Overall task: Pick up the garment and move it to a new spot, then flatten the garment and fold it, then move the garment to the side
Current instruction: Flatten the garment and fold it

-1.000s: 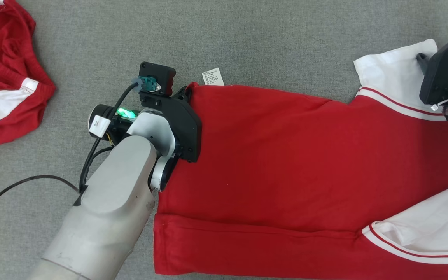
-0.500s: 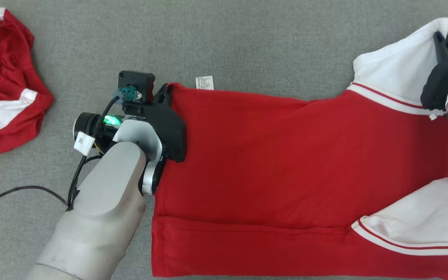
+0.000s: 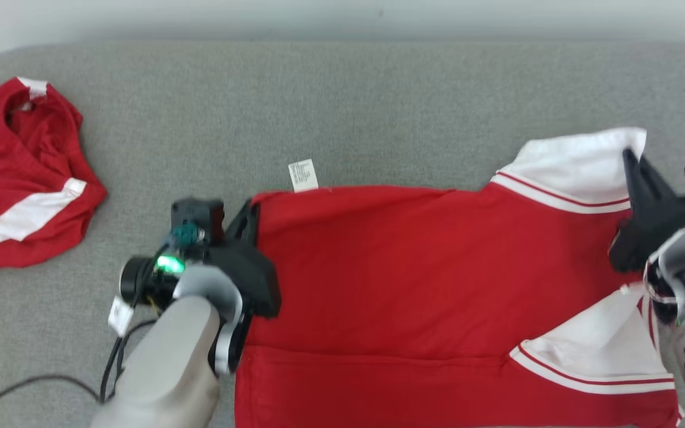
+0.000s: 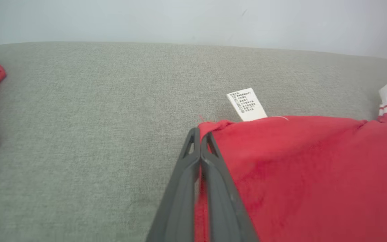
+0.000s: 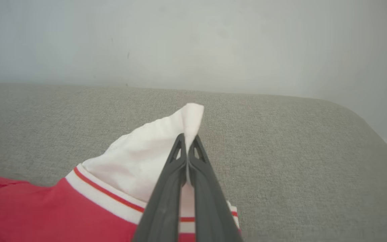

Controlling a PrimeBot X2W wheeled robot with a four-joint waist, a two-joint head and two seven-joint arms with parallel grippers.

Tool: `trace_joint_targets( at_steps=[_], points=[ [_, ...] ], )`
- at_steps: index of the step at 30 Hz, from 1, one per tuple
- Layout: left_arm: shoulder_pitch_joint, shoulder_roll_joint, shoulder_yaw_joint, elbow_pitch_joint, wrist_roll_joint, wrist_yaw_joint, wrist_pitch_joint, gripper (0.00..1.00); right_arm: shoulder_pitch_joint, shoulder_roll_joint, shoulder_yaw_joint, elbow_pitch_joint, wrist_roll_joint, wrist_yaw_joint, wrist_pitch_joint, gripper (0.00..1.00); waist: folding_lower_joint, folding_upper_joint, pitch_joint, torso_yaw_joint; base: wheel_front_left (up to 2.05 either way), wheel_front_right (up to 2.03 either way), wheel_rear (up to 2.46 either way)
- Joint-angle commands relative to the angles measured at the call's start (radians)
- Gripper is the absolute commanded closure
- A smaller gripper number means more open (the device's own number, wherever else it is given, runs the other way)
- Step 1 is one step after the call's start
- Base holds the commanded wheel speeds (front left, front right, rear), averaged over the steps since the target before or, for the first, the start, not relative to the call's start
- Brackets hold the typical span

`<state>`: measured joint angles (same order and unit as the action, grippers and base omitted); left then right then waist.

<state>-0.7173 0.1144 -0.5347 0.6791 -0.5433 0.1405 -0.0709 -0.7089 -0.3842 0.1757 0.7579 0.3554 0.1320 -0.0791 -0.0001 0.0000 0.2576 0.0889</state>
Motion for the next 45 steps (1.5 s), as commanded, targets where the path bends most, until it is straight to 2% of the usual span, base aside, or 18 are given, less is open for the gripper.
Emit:
trace_joint_targets(
  at_steps=[1, 9, 21, 27, 34, 35, 36, 37, 38, 39, 40, 45],
  points=[
    [0.028, 0.009, 0.004, -0.006, -0.007, 0.003, -0.008, 1.00, 0.027, -0.007, -0.001, -0.013, 0.008, -0.003, 0.001, 1.00, 0.0001, 0.0000, -0.056, -0.022, 0.00, 0.00, 0.00],
    [0.202, 0.054, 0.011, -0.089, -0.031, 0.027, -0.042, 1.00, 0.266, -0.016, -0.019, -0.208, 0.041, -0.003, 0.069, 1.00, 0.0001, 0.0000, -0.125, -0.057, 0.00, 0.00, 0.00],
    [0.403, 0.084, 0.021, -0.159, -0.072, 0.076, -0.036, 1.00, 0.546, 0.024, -0.101, -0.472, -0.033, -0.003, 0.233, 1.00, 0.0001, 0.0000, -0.196, -0.092, 0.00, 0.00, 0.00],
    [0.467, 0.086, 0.015, -0.210, -0.086, 0.096, -0.024, 1.00, 0.612, 0.031, -0.121, -0.521, -0.069, -0.003, 0.277, 1.00, 0.0001, 0.0000, -0.209, -0.095, 0.00, 0.00, 0.00],
    [0.512, 0.085, 0.008, -0.249, -0.101, 0.115, -0.003, 1.00, 0.646, 0.018, -0.124, -0.519, -0.105, -0.003, 0.295, 0.98, 0.0001, 0.0000, -0.215, -0.093, 0.00, 0.00, 0.00],
    [0.517, 0.086, 0.010, -0.254, -0.105, 0.116, -0.002, 1.00, 0.652, 0.017, -0.121, -0.514, -0.107, -0.003, 0.304, 0.70, 0.0001, 0.0000, -0.215, -0.093, 0.00, 0.00, 0.00],
    [0.523, 0.086, 0.012, -0.256, -0.111, 0.120, 0.002, 1.00, 0.654, 0.016, -0.119, -0.512, -0.111, -0.003, 0.311, 0.00, 0.0001, 0.0000, -0.216, -0.093, 0.00, 0.00, 0.00],
    [0.529, 0.086, 0.013, -0.260, -0.111, 0.122, 0.005, 0.92, 0.654, 0.017, -0.120, -0.513, -0.112, -0.003, 0.313, 0.00, 0.0001, 0.0000, -0.217, -0.093, 0.00, 0.00, 0.00],
    [0.534, 0.086, 0.013, -0.265, -0.109, 0.124, 0.005, 0.60, 0.657, 0.021, -0.123, -0.513, -0.113, -0.003, 0.317, 0.00, 0.0001, 0.0000, -0.218, -0.093, 0.00, 0.00, 0.00],
    [0.540, 0.088, 0.011, -0.269, -0.110, 0.125, 0.007, 0.12, 0.661, 0.024, -0.126, -0.515, -0.112, -0.003, 0.323, 0.00, 0.0001, 0.0000, -0.220, -0.093, 0.00, 0.00, 0.00],
    [0.547, 0.087, 0.012, -0.272, -0.113, 0.129, 0.005, 0.00, 0.664, 0.027, -0.129, -0.517, -0.113, -0.003, 0.326, 0.00, 0.0001, 0.0000, -0.222, -0.092, 0.00, 0.00, 0.00],
    [0.575, 0.088, 0.018, -0.291, -0.123, 0.131, -0.015, 0.00, 0.664, 0.032, -0.149, -0.542, -0.107, -0.003, 0.343, 0.00, 0.0001, 0.0000, -0.239, -0.092, 0.00, 0.00, 0.00]
  ],
)
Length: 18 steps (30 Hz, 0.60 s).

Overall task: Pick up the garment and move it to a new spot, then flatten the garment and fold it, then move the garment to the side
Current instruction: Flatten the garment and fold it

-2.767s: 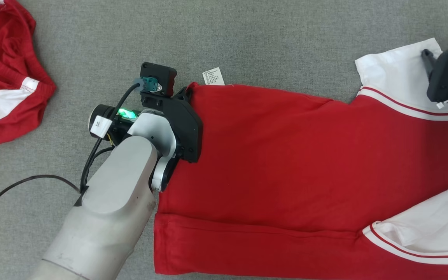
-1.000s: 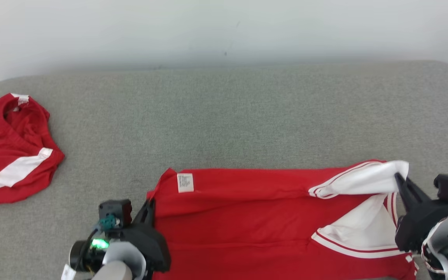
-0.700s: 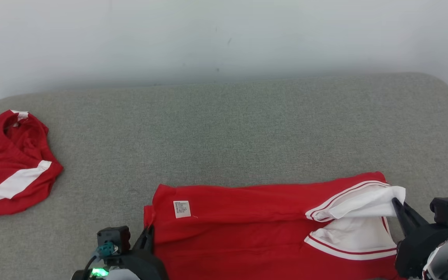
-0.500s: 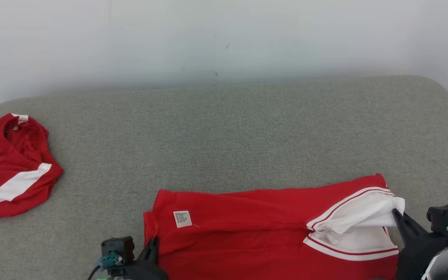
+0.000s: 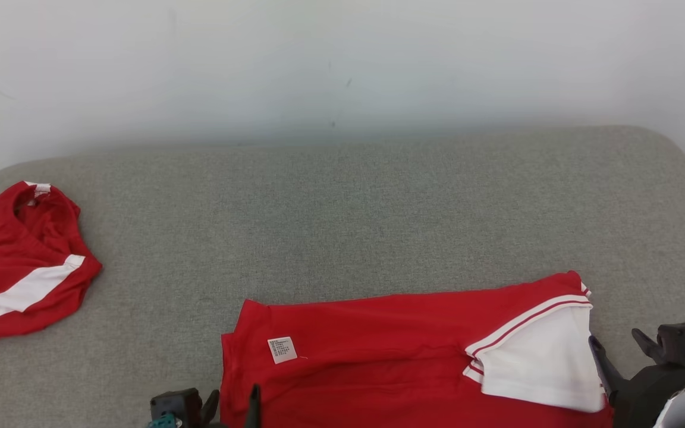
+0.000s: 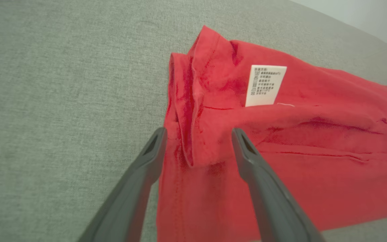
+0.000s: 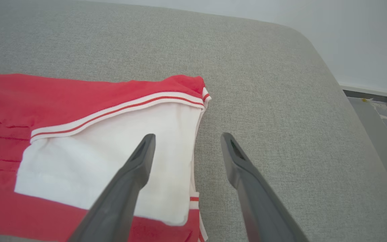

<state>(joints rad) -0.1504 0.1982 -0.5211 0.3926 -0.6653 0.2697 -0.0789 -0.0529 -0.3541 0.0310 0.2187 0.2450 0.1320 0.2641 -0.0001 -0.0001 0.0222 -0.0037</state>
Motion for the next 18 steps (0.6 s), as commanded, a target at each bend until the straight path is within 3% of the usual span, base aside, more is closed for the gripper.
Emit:
trace_joint_targets(
  at_steps=[1, 11, 18],
  points=[
    [0.015, 0.005, 0.007, -0.011, -0.002, -0.001, -0.018, 0.00, 0.007, 0.006, -0.011, -0.006, 0.010, -0.003, 0.004, 0.00, 0.0001, 0.0001, -0.007, 0.001, 0.00, 0.00, 0.00],
    [0.059, 0.041, 0.071, -0.085, 0.028, -0.108, -0.180, 0.00, -0.007, 0.066, -0.085, -0.004, 0.071, -0.003, 0.087, 0.00, 0.0001, 0.0001, -0.032, 0.025, 0.00, 0.00, 0.00],
    [0.113, -0.004, 0.289, -0.239, 0.184, -0.191, -0.185, 0.00, -0.050, 0.085, -0.123, 0.065, 0.103, -0.003, 0.135, 0.00, 0.0001, 0.0001, -0.026, 0.042, 0.00, 0.00, 0.00]
  ],
)
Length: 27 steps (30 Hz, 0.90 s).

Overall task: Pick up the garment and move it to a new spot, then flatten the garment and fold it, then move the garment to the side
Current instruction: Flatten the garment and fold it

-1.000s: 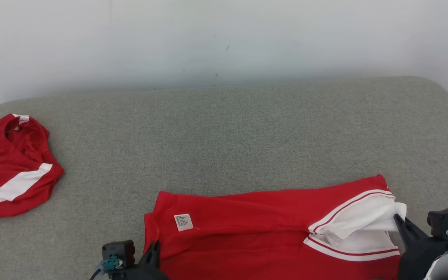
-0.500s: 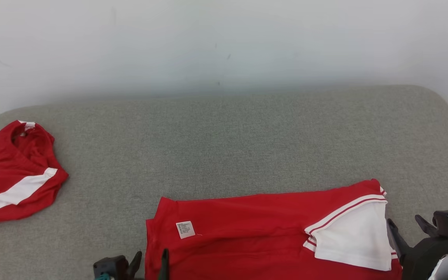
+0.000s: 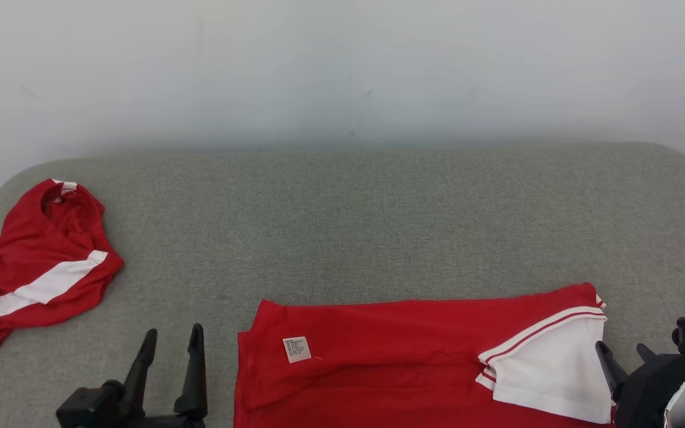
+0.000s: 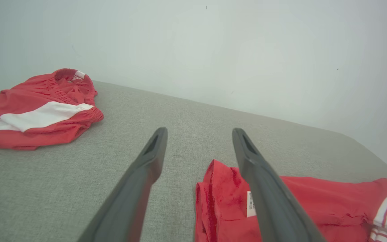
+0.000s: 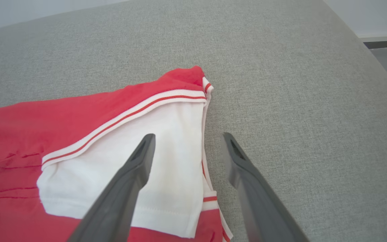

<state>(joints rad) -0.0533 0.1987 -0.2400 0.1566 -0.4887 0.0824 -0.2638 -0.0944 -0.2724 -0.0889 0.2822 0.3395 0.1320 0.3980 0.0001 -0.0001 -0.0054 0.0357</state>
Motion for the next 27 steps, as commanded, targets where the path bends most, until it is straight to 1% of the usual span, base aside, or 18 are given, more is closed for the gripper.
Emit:
trace_joint_targets(
  at_steps=[1, 5, 8, 11, 18, 23, 27],
  points=[
    [0.020, -0.013, 0.038, -0.018, 0.032, -0.017, 0.000, 0.00, -0.014, 0.004, -0.009, 0.014, 0.008, -0.003, 0.010, 0.00, -0.0001, 0.0001, 0.004, 0.005, 0.00, 0.00, 0.00],
    [0.020, -0.050, 0.139, -0.043, 0.109, -0.074, 0.000, 0.00, -0.043, 0.003, -0.030, 0.062, 0.012, -0.003, 0.041, 0.00, -0.0001, 0.0001, 0.017, 0.014, 0.00, 0.00, 0.00],
    [0.010, -0.071, 0.200, -0.053, 0.157, -0.101, 0.000, 0.00, -0.065, -0.003, -0.038, 0.098, 0.015, -0.003, 0.061, 0.00, -0.0001, 0.0001, 0.031, 0.017, 0.00, 0.00, 0.00],
    [-0.009, -0.088, 0.237, -0.044, 0.196, -0.128, 0.000, 0.00, -0.089, -0.008, -0.033, 0.128, 0.016, -0.003, 0.081, 0.00, -0.0001, 0.0001, 0.053, 0.019, 0.00, 0.00, 0.00],
    [-0.047, -0.107, 0.266, -0.019, 0.237, -0.173, 0.000, 0.00, -0.131, -0.004, -0.025, 0.179, 0.020, -0.003, 0.110, 0.00, -0.0001, 0.0001, 0.098, 0.024, 0.00, 0.00, 0.00],
    [-0.067, -0.117, 0.280, 0.013, 0.256, -0.193, -0.001, 0.00, -0.155, 0.003, -0.021, 0.221, 0.005, -0.003, 0.123, 0.00, -0.0001, 0.0001, 0.127, 0.028, 0.00, 0.00, 0.00],
    [-0.078, -0.123, 0.283, 0.030, 0.264, -0.202, -0.001, 0.00, -0.162, 0.027, -0.010, 0.264, 0.007, -0.003, 0.155, 0.00, -0.0001, 0.0001, 0.139, 0.035, 0.00, 0.00, 0.00]
  ],
)
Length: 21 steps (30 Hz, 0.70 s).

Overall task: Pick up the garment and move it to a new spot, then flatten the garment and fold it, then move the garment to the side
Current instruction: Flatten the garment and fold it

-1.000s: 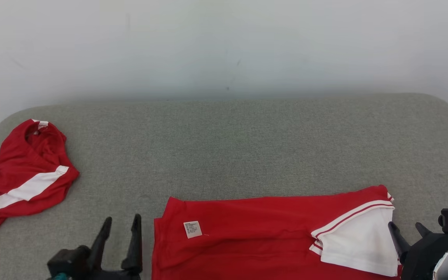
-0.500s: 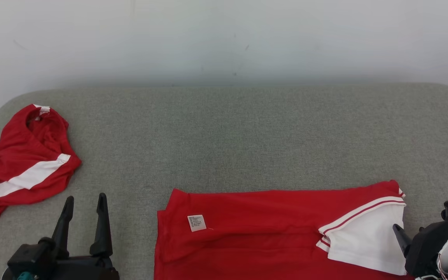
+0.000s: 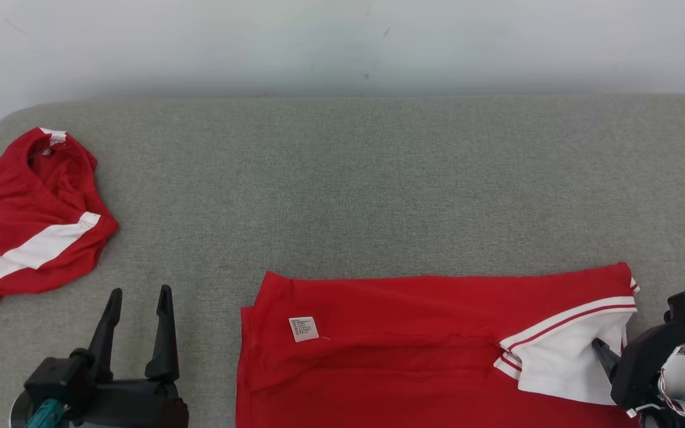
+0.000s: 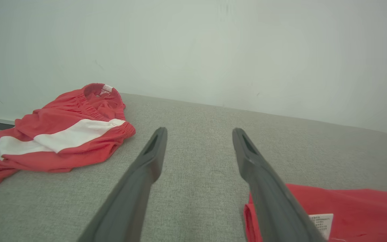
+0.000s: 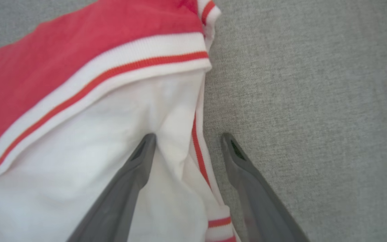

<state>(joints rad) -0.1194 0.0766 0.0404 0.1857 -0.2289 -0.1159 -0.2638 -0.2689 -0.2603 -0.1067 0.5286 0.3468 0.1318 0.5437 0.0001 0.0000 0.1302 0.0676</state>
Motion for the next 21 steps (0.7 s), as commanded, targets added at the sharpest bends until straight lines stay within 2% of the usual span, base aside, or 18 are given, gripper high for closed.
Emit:
trace_joint_targets(
  at_steps=[1, 3, 4, 6, 9, 13, 21],
  points=[
    [-0.010, -0.004, -0.003, 0.000, 0.009, -0.006, -0.001, 0.00, 0.010, 0.020, 0.015, 0.024, 0.003, -0.002, 0.014, 0.00, -0.0001, 0.0000, 0.005, 0.006, 0.00, 0.00, 0.00],
    [-0.008, -0.007, -0.005, -0.001, 0.014, -0.005, -0.001, 0.00, 0.009, 0.029, 0.033, 0.034, 0.011, 0.000, 0.026, 0.00, -0.0001, 0.0000, 0.005, 0.010, 0.00, 0.00, 0.00],
    [-0.008, -0.007, -0.005, 0.004, 0.016, -0.006, -0.001, 0.00, 0.011, 0.033, 0.043, 0.038, 0.017, 0.002, 0.031, 0.37, -0.0001, 0.0000, 0.004, 0.012, 0.00, 0.00, 0.00],
    [-0.010, -0.009, -0.004, 0.010, 0.019, -0.009, -0.001, 0.00, 0.016, 0.036, 0.059, 0.039, 0.030, 0.003, 0.036, 1.00, -0.0001, 0.0000, 0.002, 0.014, 0.00, 0.00, 0.00],
    [-0.007, -0.010, -0.001, 0.018, 0.021, -0.012, -0.001, 0.00, 0.012, 0.020, 0.050, 0.032, 0.038, 0.001, 0.007, 1.00, -0.0001, 0.0000, -0.005, 0.013, 0.00, 0.00, 0.00],
    [0.016, -0.012, 0.003, 0.026, 0.019, -0.014, -0.001, 0.00, -0.023, -0.025, -0.004, 0.016, -0.013, -0.003, -0.056, 1.00, -0.0001, 0.0000, -0.022, 0.002, 0.00, 0.00, 0.00],
    [0.032, -0.015, -0.007, 0.053, 0.016, -0.013, -0.001, 0.00, 0.005, -0.093, -0.125, -0.009, -0.075, -0.003, -0.055, 1.00, -0.0001, 0.0000, -0.070, -0.007, 0.00, 0.00, 0.00]
  ],
)
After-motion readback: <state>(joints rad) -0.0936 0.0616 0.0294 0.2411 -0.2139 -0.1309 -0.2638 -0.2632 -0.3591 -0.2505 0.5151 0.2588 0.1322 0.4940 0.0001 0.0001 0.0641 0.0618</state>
